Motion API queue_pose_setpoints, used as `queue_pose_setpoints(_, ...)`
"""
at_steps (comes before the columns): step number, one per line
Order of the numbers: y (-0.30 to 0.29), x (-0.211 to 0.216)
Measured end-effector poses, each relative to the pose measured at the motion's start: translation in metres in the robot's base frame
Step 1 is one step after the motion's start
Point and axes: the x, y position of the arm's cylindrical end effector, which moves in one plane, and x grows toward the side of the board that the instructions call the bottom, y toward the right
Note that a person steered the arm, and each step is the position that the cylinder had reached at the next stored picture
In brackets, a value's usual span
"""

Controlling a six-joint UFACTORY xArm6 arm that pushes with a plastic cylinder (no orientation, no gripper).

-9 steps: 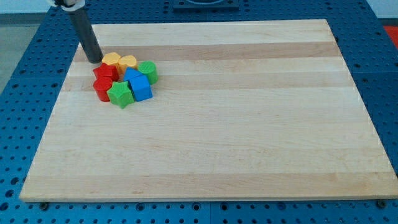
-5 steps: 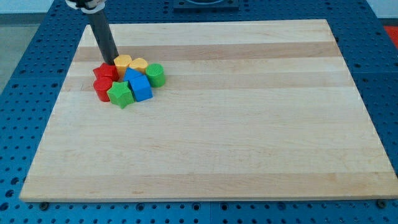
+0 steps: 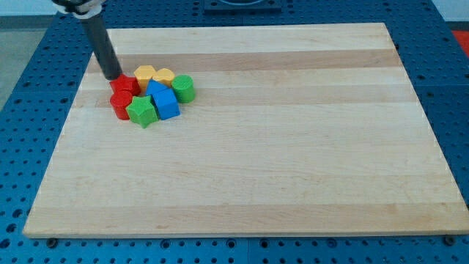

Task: Adjust the red star left below the yellow hexagon

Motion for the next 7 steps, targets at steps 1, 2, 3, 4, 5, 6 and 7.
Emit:
queue_pose_setpoints(1, -0.02, 0.024)
queue_pose_setpoints(2, -0.013, 0.04)
queue_pose_setpoints(3, 0.003, 0.041)
queue_pose_setpoints(4, 0.014, 0.041)
queue_pose_setpoints(5, 0.016, 0.041)
queue_pose_setpoints(6, 0.015, 0.011)
queue_pose_setpoints(7, 0.015, -0.046)
